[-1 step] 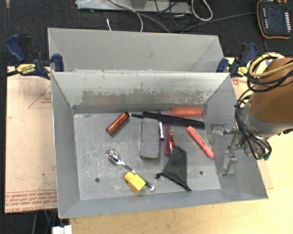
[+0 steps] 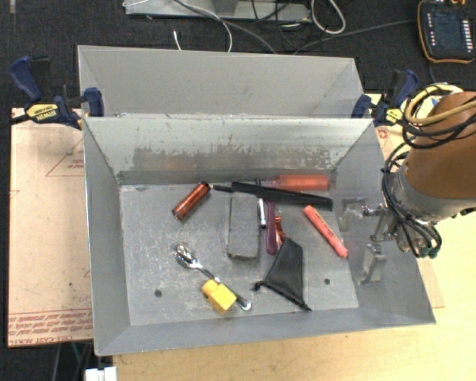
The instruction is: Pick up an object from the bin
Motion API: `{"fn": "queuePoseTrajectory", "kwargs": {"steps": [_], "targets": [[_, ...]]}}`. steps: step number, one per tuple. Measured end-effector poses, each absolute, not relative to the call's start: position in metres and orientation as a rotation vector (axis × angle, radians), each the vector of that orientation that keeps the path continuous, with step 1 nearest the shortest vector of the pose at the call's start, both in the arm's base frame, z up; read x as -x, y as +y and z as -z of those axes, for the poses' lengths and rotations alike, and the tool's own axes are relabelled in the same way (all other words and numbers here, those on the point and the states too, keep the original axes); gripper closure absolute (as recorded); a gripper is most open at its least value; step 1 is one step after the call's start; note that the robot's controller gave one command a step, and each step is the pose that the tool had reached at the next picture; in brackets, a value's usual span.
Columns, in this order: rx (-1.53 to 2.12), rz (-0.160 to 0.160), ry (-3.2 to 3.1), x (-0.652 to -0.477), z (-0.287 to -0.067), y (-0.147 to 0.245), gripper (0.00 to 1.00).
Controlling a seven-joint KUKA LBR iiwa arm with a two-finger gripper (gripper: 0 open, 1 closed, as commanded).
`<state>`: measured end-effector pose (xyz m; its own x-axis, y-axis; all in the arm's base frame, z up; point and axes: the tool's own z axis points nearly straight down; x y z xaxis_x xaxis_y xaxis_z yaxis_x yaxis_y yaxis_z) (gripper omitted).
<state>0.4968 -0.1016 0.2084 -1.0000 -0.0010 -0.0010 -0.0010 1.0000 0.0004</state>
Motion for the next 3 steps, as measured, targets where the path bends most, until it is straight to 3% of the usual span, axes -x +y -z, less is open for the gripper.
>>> {"fn": "queuePoseTrajectory", "kwargs": {"steps": [1, 2, 3], "targets": [[0.589, -0.001, 3.083, -0.508, -0.108, -0.025, 0.0], [1.334, 0.01, 2.834, -0.526, -0.136, -0.051, 0.0], [1.249, -0.009, 2.883, -0.522, -0.099, -0.015, 0.0]]}}
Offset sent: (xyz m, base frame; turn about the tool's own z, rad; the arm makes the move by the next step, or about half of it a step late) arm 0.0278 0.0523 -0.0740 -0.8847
